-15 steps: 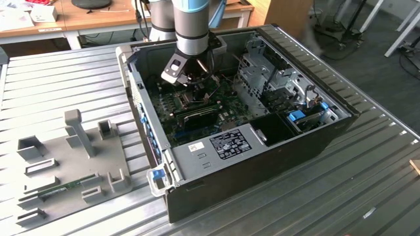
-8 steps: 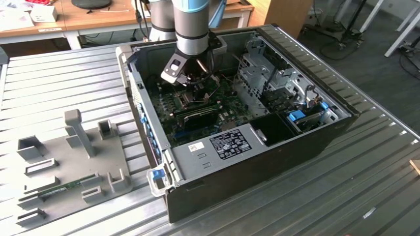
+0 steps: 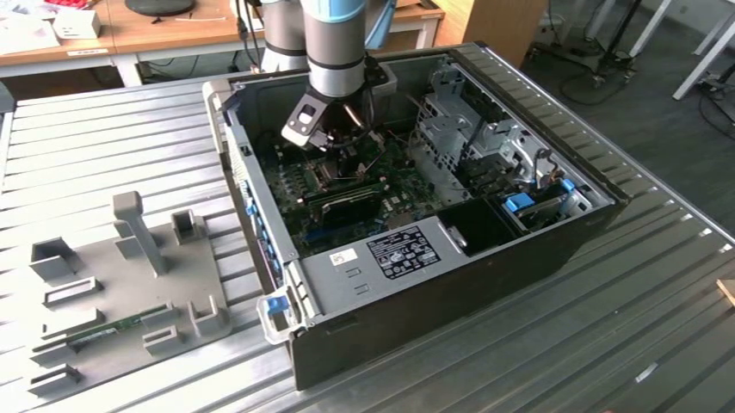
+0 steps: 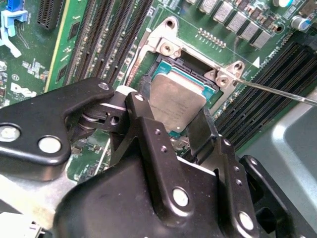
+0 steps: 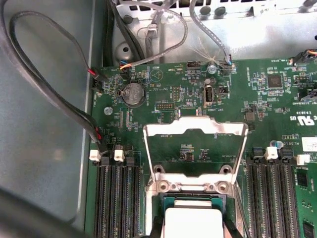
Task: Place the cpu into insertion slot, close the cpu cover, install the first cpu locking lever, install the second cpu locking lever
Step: 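Place the cpu into insertion slot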
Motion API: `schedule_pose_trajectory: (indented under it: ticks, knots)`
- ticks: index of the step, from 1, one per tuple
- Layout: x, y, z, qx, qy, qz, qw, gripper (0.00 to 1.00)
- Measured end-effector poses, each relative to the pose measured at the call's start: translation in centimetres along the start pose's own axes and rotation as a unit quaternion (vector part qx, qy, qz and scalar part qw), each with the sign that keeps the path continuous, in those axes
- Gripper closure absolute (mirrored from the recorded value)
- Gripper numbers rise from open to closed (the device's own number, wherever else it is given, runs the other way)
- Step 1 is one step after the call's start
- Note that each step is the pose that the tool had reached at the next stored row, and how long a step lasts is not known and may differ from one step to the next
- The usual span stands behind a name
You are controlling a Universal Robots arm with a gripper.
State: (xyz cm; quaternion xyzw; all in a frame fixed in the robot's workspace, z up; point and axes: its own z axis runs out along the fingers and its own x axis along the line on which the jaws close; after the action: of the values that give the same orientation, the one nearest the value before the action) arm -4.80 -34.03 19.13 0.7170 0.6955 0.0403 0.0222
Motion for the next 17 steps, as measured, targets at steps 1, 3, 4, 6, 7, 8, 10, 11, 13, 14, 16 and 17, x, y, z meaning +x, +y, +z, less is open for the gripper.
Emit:
schedule_pose_trajectory:
  ticks: [1, 3, 4, 6, 7, 8, 10, 11, 13, 14, 16, 17]
  knots:
    - [0.01, 0.0, 0.02, -0.0001, 0.0001, 0.0, 1.0, 0.46]
    - [0.02, 0.0, 0.04, -0.0001, 0.0003, 0.0, 1.0, 0.46]
    - [0.02, 0.01, 0.04, -0.0002, 0.0003, 0.0, 1.0, 0.46]
    - [0.02, 0.01, 0.04, -0.0002, 0.0002, 0.0, 1.0, 0.46]
    - [0.02, 0.01, 0.04, -0.0002, 0.0003, 0.0, 1.0, 0.46]
    - [0.01, 0.01, 0.04, -0.0001, 0.0003, 0.0, 1.0, 0.46]
    - [0.01, 0.01, 0.04, -0.0001, 0.0003, 0.0, 1.0, 0.46]
    - [0.02, 0.01, 0.05, -0.0002, 0.0003, 0.0, 1.0, 0.46]
    - [0.02, 0.01, 0.05, -0.0002, 0.0003, 0.0, 1.0, 0.46]
    - [0.02, 0.01, 0.05, -0.0002, 0.0003, 0.0, 1.0, 0.46]
    - [0.01, 0.01, 0.05, -0.0002, 0.0003, 0.0, 1.0, 0.46]
    - [0.01, 0.01, 0.05, -0.0001, 0.0003, 0.0, 1.0, 0.46]
